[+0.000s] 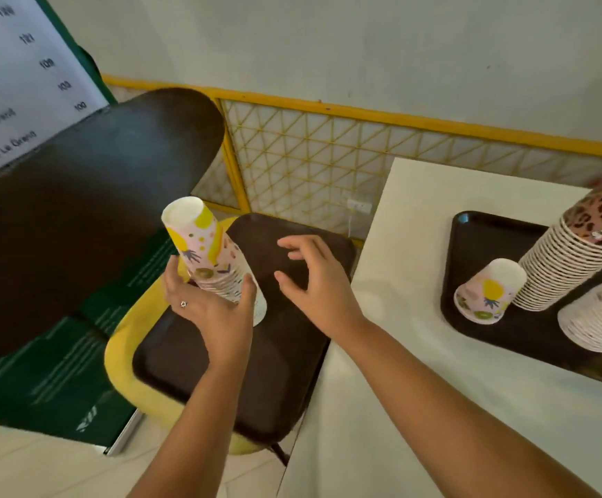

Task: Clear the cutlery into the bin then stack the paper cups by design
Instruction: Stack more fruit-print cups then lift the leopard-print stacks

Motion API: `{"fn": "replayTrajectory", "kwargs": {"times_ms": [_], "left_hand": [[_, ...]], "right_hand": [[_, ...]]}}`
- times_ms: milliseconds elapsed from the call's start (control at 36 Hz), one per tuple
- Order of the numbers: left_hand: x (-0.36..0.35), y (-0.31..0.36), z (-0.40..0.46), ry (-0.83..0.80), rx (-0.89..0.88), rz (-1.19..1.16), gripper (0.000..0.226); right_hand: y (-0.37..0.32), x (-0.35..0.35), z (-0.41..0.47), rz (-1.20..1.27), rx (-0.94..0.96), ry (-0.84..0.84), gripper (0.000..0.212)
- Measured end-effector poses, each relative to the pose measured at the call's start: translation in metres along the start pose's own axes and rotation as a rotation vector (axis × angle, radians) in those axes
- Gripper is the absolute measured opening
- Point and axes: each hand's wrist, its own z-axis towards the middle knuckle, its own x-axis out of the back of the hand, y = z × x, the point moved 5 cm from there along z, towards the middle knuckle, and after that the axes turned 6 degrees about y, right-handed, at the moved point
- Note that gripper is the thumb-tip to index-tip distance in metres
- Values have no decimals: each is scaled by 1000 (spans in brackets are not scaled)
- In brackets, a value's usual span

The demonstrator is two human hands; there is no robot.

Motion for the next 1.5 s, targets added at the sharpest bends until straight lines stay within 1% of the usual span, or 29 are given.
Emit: {"fn": "replayTrajectory", "kwargs": {"times_ms": [111,139,250,333,417,472,528,611,694,750,806,889,1000,1111,1167,1278,1361,1500], "left_hand": [[-2,-41,20,-149,124,-38,111],[-4,-48,24,-203,136,-65,112],[-11,-65,31,-397,148,-169,98],[-15,-67,32,-467,131,-196,94],[-17,-70,34,-479,128,-197,96],[-17,-69,34,-490,122,-188,94],[-17,-68,34,-508,106,-194,91],[-20,-71,31,-566,102,-222,92],[-28,-81,25,-632,134,-231,92],[-33,-89,21,-678,164,-234,96],[-37,-97,14,-726,177,-214,97],[-39,-106,8,-770,180,-136,88],[-42,-102,5,-768,161,-77,87],[-53,-83,1,-775,127,-122,88],[-63,-69,-3,-808,103,-161,92],[-85,-36,-18,-866,85,-231,92],[-101,-9,-38,-910,101,-309,99],[-126,29,-82,-979,108,-371,102]], "right_hand": [[-6,-36,11,33,-47,-39,53],[-8,-44,14,42,-52,-48,57],[-16,-74,26,70,-86,-87,77],[-17,-93,33,85,-121,-104,87],[-15,-103,34,69,-165,-85,84],[-14,-104,34,41,-182,-42,78],[-13,-103,34,25,-198,-22,77],[-11,-97,30,40,-225,-20,78],[-10,-90,22,53,-252,-9,79],[-7,-87,18,62,-275,-5,79],[-4,-82,15,75,-293,4,80],[1,-74,12,95,-319,28,80],[4,-62,5,106,-331,61,80],[0,-35,1,115,-329,116,80],[-3,-14,2,122,-329,147,79],[-6,35,1,124,-337,206,73],[-5,70,-5,126,-340,260,71],[11,120,-23,107,-364,316,70]]}}
